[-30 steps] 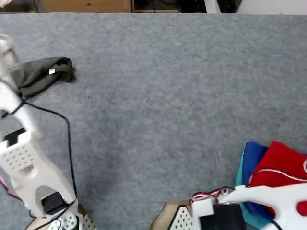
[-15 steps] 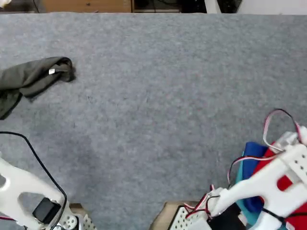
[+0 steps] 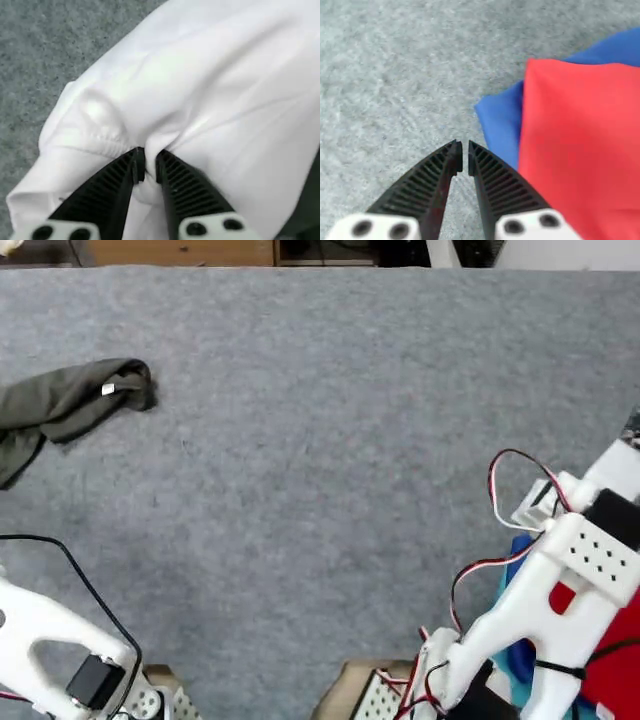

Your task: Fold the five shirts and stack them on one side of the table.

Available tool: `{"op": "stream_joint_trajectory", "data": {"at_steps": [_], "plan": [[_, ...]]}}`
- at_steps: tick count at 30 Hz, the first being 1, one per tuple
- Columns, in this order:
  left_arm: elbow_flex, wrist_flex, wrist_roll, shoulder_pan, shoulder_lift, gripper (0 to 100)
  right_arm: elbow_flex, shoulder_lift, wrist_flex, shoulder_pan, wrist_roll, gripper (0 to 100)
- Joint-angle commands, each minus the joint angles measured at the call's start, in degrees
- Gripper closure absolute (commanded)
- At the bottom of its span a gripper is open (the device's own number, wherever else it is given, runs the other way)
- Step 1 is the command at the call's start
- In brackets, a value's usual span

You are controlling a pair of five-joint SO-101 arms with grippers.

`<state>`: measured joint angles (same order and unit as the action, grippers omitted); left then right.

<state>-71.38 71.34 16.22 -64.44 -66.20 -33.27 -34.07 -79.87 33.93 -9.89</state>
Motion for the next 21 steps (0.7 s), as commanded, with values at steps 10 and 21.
{"op": "stream_joint_trajectory", "data": {"at_steps": [10,21], "plan": [[-24.5,27.2,-4.5,13.0,10.8,98,-0.3,-1.9,3.9,-2.2,-0.7,96.5],[-20.8,29.7,-13.0,30.3,25.4,98,-0.4,-1.5,3.9,-2.1,-0.7,96.5]]}}
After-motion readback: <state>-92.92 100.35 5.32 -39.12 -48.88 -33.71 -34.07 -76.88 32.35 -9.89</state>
